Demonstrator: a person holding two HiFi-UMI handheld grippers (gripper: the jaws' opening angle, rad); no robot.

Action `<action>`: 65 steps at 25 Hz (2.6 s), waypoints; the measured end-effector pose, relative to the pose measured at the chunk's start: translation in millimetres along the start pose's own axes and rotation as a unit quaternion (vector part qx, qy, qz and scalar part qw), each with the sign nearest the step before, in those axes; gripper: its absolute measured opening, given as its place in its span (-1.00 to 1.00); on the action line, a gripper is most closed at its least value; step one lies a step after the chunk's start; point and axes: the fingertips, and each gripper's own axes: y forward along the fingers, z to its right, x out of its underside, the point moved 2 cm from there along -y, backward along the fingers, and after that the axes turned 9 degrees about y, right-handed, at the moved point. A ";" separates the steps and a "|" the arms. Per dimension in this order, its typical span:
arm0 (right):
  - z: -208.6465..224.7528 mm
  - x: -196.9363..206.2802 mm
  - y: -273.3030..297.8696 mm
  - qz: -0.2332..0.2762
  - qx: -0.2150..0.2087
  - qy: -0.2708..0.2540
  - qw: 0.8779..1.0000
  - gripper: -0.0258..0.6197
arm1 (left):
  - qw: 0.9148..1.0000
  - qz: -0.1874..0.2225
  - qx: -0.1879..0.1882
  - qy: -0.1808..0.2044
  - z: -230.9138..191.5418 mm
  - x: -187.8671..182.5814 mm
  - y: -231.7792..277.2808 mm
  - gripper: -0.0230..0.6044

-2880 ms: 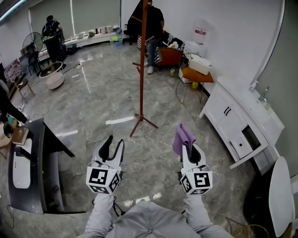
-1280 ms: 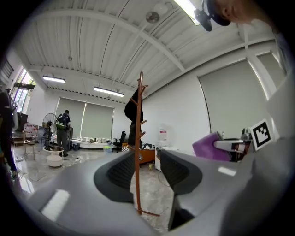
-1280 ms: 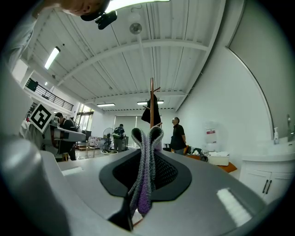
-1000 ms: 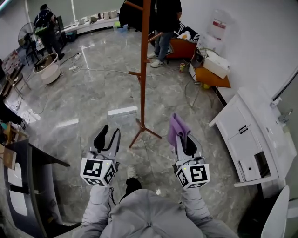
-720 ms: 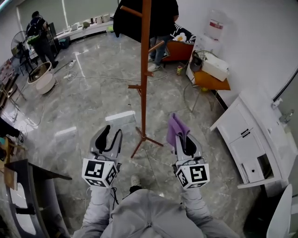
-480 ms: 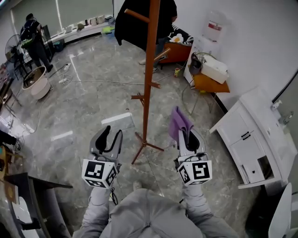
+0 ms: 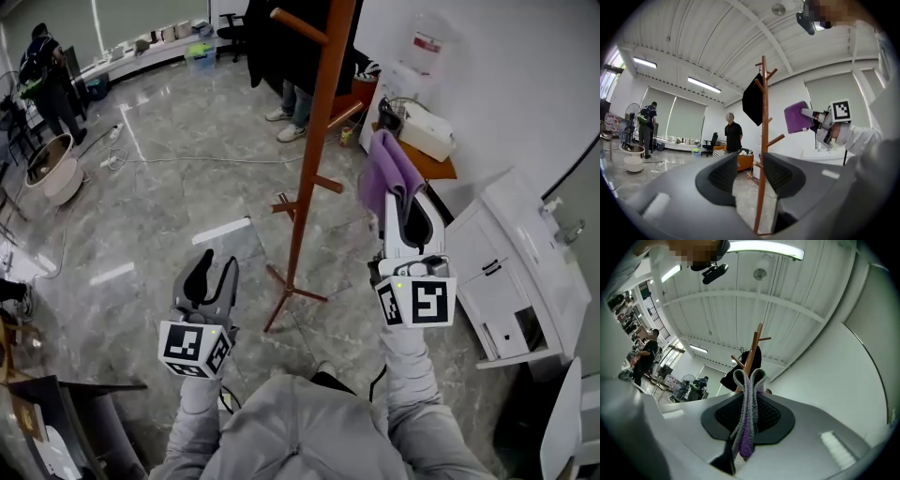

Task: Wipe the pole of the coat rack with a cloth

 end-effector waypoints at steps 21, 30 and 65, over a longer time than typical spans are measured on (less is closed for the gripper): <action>-46.0 32.6 129.1 -0.056 -0.175 -0.127 0.975 -0.75 | 0.995 -0.011 -0.096 -0.014 -28.7 7.8 13.6 -0.36; -66.7 68.3 125.2 -0.118 -0.225 -0.126 0.959 -0.75 | 0.995 -0.013 -0.102 -0.012 -23.7 7.8 20.3 -0.36; -153.0 99.4 64.0 -0.225 -0.270 -0.340 0.872 -0.75 | 0.996 -0.022 -0.078 -0.039 -32.3 31.5 23.2 -0.36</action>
